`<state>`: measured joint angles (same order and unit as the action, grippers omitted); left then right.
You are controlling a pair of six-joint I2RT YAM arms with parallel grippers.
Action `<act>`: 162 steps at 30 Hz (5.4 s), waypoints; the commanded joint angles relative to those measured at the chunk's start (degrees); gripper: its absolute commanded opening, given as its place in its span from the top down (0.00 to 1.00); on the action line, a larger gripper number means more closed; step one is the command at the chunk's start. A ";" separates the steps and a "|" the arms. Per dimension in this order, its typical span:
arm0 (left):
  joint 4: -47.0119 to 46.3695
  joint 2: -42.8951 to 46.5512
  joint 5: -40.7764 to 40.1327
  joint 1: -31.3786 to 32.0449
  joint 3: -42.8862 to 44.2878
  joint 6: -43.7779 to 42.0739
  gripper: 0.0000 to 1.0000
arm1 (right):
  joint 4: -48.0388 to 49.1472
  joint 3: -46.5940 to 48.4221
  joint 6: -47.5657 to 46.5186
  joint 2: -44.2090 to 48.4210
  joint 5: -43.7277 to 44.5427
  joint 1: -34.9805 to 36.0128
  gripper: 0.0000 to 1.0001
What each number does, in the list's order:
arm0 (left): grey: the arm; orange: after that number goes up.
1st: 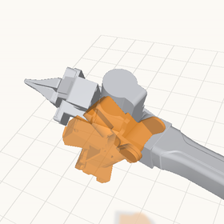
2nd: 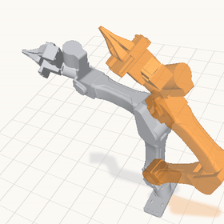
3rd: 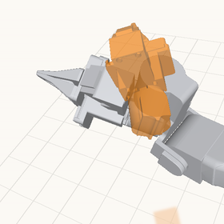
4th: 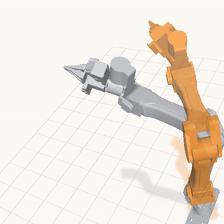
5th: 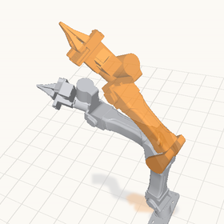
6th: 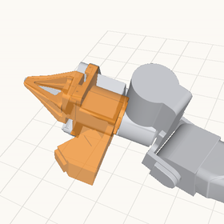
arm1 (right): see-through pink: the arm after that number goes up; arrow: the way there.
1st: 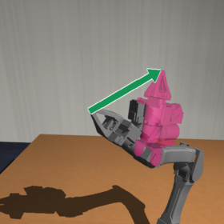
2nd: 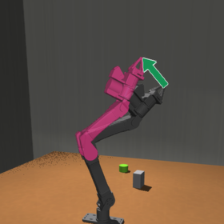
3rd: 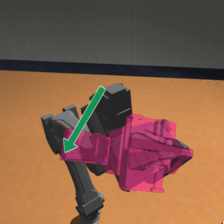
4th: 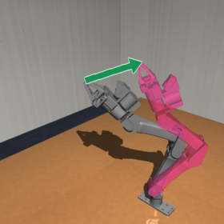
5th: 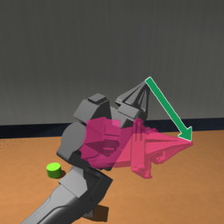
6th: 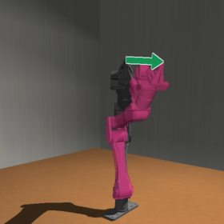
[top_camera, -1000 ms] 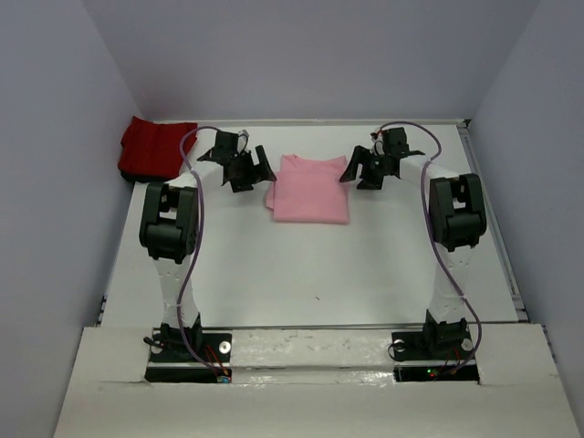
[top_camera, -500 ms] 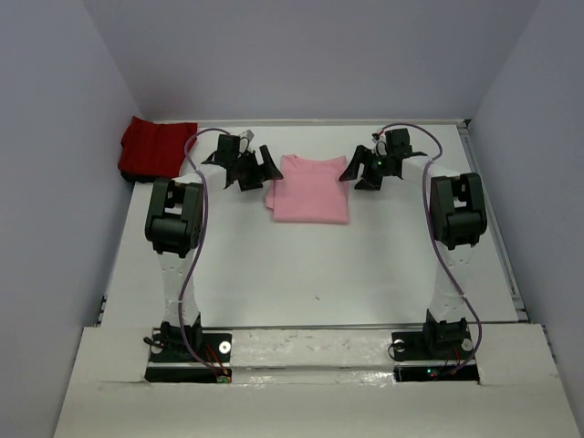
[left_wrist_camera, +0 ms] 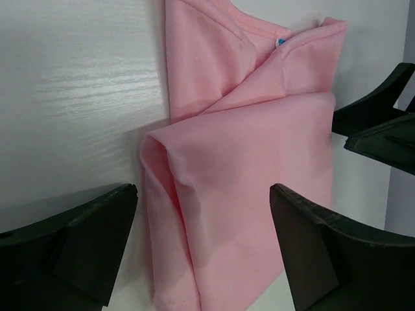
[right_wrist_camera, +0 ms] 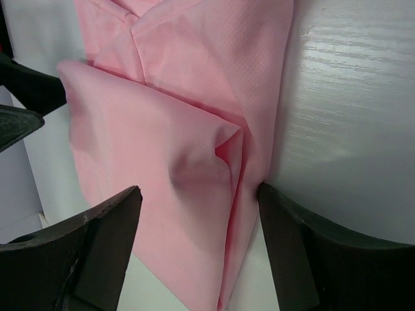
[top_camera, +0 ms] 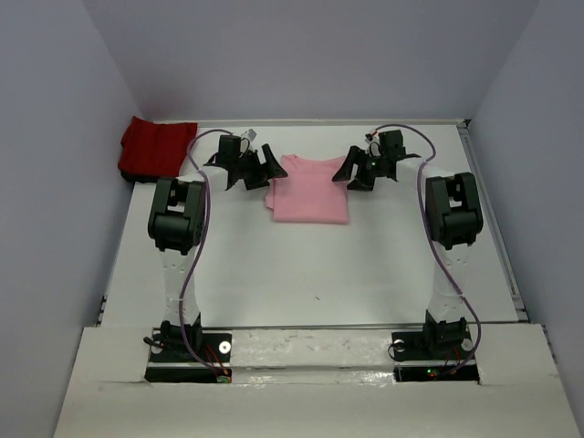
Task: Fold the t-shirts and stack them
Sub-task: Fold the long partially folded tshirt into a neat square
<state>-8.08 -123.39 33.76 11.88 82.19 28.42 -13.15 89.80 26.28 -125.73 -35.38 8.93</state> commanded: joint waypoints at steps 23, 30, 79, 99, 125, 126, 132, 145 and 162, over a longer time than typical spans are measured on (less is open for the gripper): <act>11.15 -5.10 -4.66 3.76 5.61 -4.43 0.23 | -4.52 -1.29 -3.17 -0.57 6.11 2.94 0.50; 12.82 -5.19 -6.34 3.68 5.87 -4.43 0.49 | -5.04 -1.38 -3.34 -0.74 6.55 2.94 0.70; 27.76 24.34 -18.64 13.43 -31.65 5.14 0.93 | -29.92 -31.17 -8.97 27.55 9.62 8.47 1.00; 26.36 28.47 -18.03 14.49 -36.84 10.77 0.94 | -28.43 -26.61 -11.52 20.44 9.98 8.47 1.00; 22.76 32.51 -19.96 13.08 -35.52 7.62 0.01 | -27.11 -24.59 -10.29 25.71 9.72 8.47 0.38; 22.41 33.21 -19.79 12.91 -35.09 7.18 0.01 | -27.11 -24.32 -10.11 25.80 9.28 8.47 0.38; 22.14 35.15 -20.58 12.56 -32.19 5.24 0.01 | -26.41 -23.18 -8.36 26.42 6.73 8.47 0.41; 18.63 33.39 -13.99 12.11 -30.86 7.96 0.12 | -22.36 -24.50 -4.84 25.98 3.73 8.47 0.50; 17.48 32.86 -9.50 12.20 -32.45 8.31 0.30 | -20.61 -27.66 -3.52 26.33 3.03 8.47 0.53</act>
<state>9.85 -91.22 22.50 24.27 49.65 36.77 -35.35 63.29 22.50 -101.47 -31.55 17.65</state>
